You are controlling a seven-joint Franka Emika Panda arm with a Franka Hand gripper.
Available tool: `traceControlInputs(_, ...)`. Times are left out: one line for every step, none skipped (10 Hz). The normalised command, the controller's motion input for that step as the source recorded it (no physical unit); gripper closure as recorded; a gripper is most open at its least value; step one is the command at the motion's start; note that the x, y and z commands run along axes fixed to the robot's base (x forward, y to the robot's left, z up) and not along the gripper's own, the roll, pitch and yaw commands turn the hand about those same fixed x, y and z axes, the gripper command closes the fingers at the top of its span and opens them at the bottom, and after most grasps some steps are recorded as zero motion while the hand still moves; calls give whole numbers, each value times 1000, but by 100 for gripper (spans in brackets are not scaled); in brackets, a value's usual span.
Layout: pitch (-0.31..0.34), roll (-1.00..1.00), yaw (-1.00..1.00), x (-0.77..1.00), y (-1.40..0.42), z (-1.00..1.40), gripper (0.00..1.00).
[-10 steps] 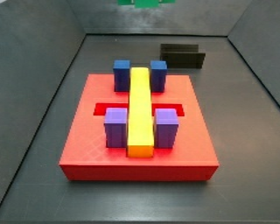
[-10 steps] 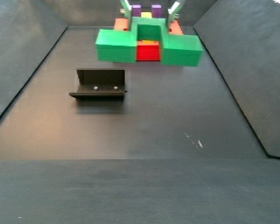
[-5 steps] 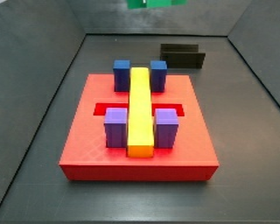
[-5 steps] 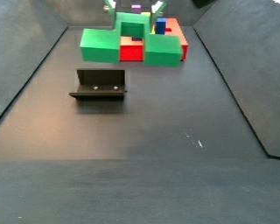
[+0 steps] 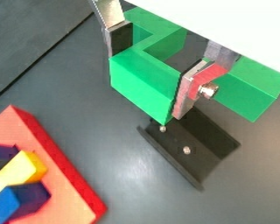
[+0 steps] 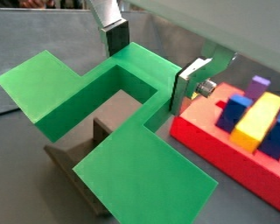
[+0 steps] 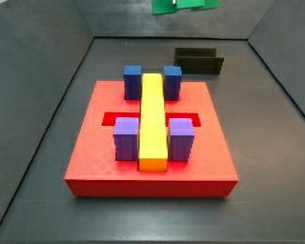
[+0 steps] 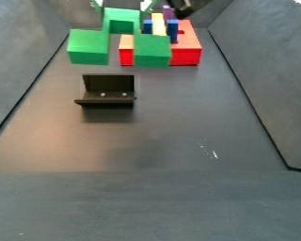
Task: Pick up the green object. Move up. Place the green object on the fixture. Regrasp the green object. Move to above the board. Insert the green object.
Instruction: Place the green object on the fixture.
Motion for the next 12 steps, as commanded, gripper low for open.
traceControlInputs(63, -377, -71, 480, -71, 54, 100)
traceControlInputs(60, -411, -120, 503, -74, 66, 100)
traceControlInputs(0, -574, -106, 469, -26, 91, 100)
traceControlInputs(0, -754, -157, 446, 0, 80, 100)
traceControlInputs(0, -783, -191, 457, -6, 74, 100)
traceControlInputs(51, -731, -263, 494, -60, 17, 100)
traceControlInputs(86, -503, -291, 540, -114, 0, 100)
traceControlInputs(91, -383, -297, 534, -129, -57, 100)
traceControlInputs(80, -354, -280, 489, -146, -14, 100)
traceControlInputs(54, -246, -263, 463, -183, -91, 100)
traceControlInputs(0, -189, -234, 417, -209, -194, 100)
traceControlInputs(0, -220, -106, 234, -166, -237, 100)
